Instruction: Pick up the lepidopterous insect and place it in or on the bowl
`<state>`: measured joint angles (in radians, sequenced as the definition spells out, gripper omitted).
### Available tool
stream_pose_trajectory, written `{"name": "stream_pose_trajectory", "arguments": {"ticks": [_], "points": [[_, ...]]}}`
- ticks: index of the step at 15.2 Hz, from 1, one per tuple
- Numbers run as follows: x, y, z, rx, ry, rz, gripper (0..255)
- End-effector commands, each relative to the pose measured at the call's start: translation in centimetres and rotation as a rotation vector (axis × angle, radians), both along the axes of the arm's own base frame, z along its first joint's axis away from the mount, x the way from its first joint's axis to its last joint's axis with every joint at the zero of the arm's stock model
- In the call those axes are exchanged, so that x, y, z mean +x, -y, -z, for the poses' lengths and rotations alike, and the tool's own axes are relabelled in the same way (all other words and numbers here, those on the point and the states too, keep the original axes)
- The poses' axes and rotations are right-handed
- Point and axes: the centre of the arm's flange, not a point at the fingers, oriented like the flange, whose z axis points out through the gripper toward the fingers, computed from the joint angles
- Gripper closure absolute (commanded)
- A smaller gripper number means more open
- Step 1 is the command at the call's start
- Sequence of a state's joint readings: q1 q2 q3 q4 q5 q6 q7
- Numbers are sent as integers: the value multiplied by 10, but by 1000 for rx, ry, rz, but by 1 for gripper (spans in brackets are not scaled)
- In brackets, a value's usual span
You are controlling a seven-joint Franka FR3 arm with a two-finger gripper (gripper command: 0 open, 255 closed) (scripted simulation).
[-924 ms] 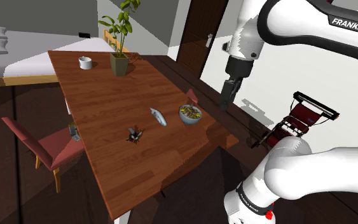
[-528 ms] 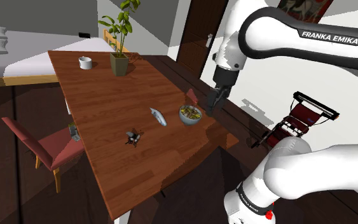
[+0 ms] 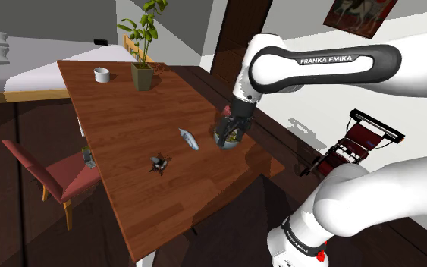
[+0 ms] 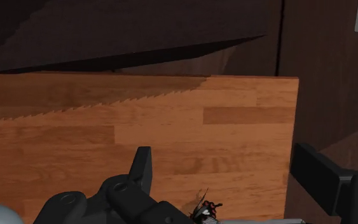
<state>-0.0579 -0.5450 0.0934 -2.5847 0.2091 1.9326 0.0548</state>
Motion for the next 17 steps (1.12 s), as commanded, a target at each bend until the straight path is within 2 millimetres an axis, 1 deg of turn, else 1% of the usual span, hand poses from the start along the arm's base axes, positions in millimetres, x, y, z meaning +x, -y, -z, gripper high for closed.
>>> {"name": "stream_pose_trajectory", "arguments": {"ticks": [1,9,17], "points": [[15,-2,19,19,11,49,0],[73,3,102,93,41,235,0],[132,12,183,167,70,421,0]]}}
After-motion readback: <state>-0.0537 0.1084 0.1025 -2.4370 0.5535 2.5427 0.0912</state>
